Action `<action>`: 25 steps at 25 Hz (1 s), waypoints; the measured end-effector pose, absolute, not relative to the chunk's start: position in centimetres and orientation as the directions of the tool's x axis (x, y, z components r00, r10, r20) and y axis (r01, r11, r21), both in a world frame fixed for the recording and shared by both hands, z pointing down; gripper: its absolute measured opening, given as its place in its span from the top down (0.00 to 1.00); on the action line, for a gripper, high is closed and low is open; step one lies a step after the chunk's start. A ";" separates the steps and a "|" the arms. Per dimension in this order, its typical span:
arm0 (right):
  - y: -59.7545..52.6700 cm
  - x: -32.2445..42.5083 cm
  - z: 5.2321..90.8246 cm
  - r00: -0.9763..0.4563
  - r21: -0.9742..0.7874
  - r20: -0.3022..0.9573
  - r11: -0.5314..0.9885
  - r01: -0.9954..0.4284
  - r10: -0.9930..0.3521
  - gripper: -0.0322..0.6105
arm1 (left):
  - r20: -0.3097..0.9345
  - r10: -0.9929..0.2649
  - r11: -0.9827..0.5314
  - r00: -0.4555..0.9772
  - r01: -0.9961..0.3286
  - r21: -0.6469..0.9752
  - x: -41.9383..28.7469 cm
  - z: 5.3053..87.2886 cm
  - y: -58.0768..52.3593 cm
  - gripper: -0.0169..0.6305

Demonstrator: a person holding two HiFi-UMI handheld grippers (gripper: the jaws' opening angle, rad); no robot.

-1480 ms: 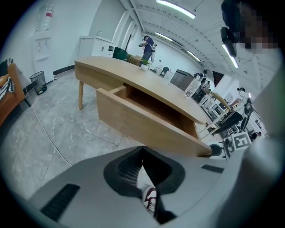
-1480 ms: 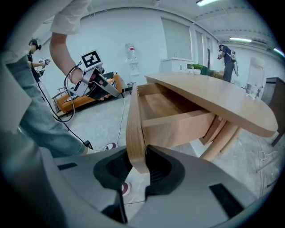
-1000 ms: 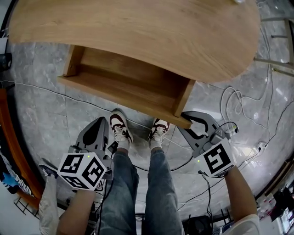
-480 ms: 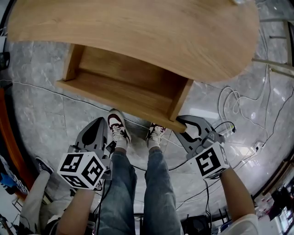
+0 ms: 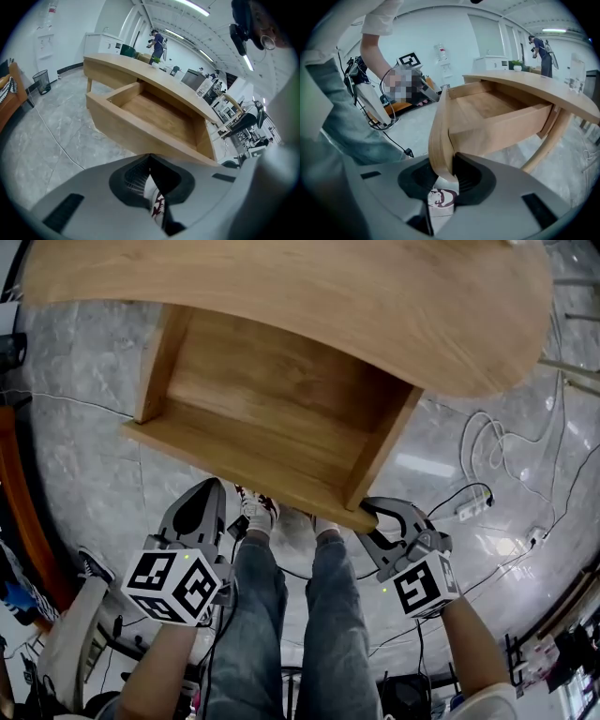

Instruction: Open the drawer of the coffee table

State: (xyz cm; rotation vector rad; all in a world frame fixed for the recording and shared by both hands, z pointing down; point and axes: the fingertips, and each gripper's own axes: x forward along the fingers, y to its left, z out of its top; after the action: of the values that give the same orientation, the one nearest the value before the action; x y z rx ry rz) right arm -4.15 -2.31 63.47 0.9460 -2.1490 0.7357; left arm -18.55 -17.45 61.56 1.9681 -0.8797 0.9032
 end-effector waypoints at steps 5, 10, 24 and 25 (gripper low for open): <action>-2.0 -3.9 64.7 -0.503 -0.208 0.773 0.593 -0.778 -0.387 0.81 | 0.824 -0.258 -0.443 0.505 -0.819 0.364 -19.2 61.7 -17.4 0.99; -1.5 -3.3 66.5 -0.483 -0.175 0.786 0.611 -0.772 -0.386 0.80 | 0.818 -0.265 -0.444 0.511 -0.817 0.367 -19.4 61.7 -17.8 0.99; -1.5 -3.2 69.4 -0.470 -0.176 0.799 0.603 -0.778 -0.374 0.75 | 0.817 -0.251 -0.447 0.520 -0.810 0.379 -18.7 62.1 -17.7 0.99; -1.5 -3.2 69.5 -0.471 -0.176 0.797 0.601 -0.780 -0.378 0.75 | 0.816 -0.251 -0.448 0.520 -0.810 0.379 -18.6 62.2 -17.7 0.99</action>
State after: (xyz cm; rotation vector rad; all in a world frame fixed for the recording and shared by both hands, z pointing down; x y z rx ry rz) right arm -3.24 -1.52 69.47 0.9118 -2.0865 0.6939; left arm -18.61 -17.71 62.15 1.9621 -0.8656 0.8872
